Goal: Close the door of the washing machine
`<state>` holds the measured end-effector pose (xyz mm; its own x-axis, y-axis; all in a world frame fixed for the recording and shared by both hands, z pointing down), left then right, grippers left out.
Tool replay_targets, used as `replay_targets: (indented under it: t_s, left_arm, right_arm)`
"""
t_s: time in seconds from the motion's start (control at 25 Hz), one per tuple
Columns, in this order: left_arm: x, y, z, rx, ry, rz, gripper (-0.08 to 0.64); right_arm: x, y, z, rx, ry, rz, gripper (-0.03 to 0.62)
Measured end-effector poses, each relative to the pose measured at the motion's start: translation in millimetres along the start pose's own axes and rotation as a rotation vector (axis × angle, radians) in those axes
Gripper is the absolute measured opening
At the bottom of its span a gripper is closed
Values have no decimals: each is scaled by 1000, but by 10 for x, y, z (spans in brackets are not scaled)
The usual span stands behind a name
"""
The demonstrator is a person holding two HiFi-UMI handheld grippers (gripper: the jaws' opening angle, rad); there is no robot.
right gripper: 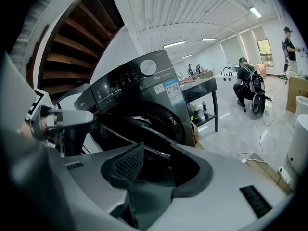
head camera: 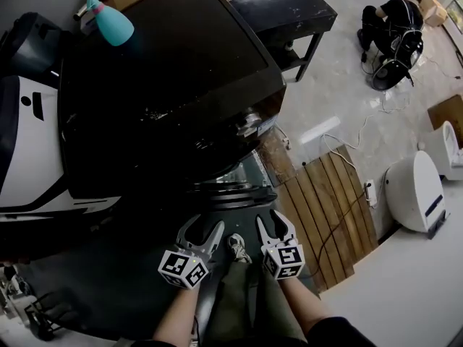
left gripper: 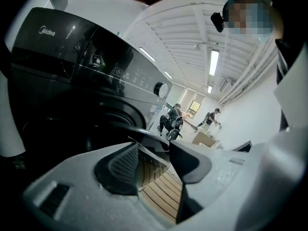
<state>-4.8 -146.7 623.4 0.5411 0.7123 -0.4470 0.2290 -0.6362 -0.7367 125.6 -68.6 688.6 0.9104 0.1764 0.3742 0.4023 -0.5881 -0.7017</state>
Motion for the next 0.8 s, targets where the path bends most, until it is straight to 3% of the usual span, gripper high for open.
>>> replay_targets:
  t_s: [0.16, 0.36, 0.8]
  left_arm:
    - [-55, 132, -121, -11, -10, -25, 210]
    - [-145, 268, -245, -18, -22, -60, 210]
    - [-356, 444, -409, -3, -39, -74, 210]
  right_arm:
    - [53, 186, -174, 60, 0, -83, 155]
    - [54, 467, -392, 122, 4, -110, 155]
    - [-111, 834, -836, 176, 64, -104, 150]
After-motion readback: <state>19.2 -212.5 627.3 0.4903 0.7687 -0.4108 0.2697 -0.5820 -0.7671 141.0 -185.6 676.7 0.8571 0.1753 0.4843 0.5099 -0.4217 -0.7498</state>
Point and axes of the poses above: the fingertips, and each gripper's own axes: z backward along the fingers, x to its right, y out of its top, the point moved 1 cm from there along z, backward along the fingers, and after that the axes turned 8 degrees about -x, right-handed, at the moved point
